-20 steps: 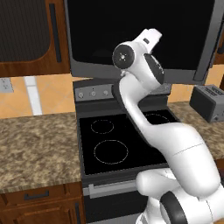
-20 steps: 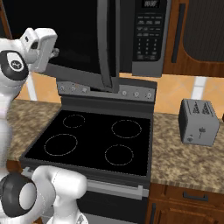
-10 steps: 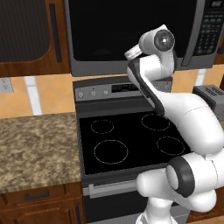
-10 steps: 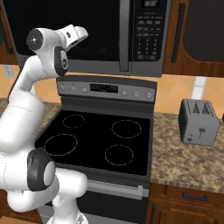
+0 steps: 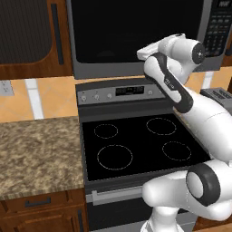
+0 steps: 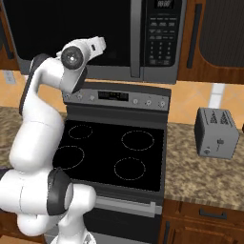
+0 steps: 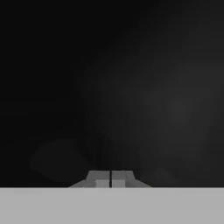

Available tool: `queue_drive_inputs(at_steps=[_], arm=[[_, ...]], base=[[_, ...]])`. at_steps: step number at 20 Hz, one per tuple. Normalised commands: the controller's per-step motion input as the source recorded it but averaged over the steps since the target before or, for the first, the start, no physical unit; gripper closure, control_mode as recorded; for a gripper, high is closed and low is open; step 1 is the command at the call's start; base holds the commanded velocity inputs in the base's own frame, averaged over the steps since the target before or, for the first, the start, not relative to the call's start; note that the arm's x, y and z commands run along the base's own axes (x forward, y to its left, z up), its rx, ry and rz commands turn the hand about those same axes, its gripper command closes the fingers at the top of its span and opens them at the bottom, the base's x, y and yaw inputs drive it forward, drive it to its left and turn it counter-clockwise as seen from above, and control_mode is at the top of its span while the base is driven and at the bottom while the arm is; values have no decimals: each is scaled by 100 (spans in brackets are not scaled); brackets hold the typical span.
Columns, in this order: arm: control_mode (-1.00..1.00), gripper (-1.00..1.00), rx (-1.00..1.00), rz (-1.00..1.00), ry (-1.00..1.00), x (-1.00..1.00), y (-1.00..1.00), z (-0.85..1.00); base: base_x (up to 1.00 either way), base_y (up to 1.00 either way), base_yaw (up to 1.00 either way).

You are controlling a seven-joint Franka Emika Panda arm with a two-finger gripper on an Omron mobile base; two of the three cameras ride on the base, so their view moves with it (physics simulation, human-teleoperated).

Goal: Open the microwave, place the bowl with waffle inside the microwave, then close the microwave door and turn it on.

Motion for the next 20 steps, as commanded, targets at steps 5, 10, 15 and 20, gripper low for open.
queue_drive_inputs(at_steps=[5, 10, 15, 20], arm=[[-100, 100, 16, -3, 9, -99, -96, 68], [-100, 100, 28, -1, 20, -100, -87, 24], [-100, 100, 32, 5, 43, -41, -43, -7], [-100, 100, 58, -14, 39, 36, -42, -8]], base=[[0, 0, 0], [0, 0, 0], [0, 0, 0], [0, 0, 0]])
